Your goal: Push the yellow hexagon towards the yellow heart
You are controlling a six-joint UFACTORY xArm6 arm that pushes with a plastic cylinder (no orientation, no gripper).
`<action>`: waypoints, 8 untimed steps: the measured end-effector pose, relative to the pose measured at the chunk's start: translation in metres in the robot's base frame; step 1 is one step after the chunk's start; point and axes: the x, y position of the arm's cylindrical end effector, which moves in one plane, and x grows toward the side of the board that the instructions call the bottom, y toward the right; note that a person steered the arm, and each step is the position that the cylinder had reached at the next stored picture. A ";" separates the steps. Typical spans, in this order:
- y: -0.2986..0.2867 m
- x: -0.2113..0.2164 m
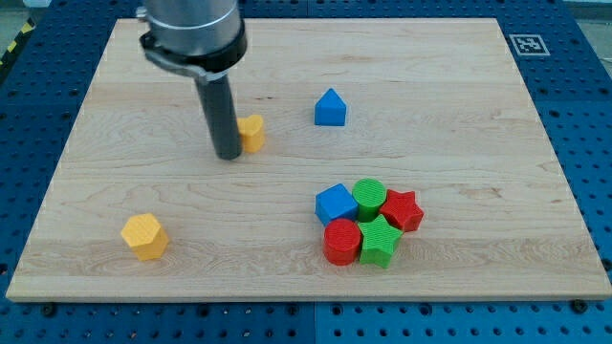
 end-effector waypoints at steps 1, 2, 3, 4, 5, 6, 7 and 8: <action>0.018 -0.021; 0.025 -0.035; -0.033 -0.027; -0.105 0.004; -0.159 0.062; -0.199 0.126; -0.203 0.134; -0.158 0.152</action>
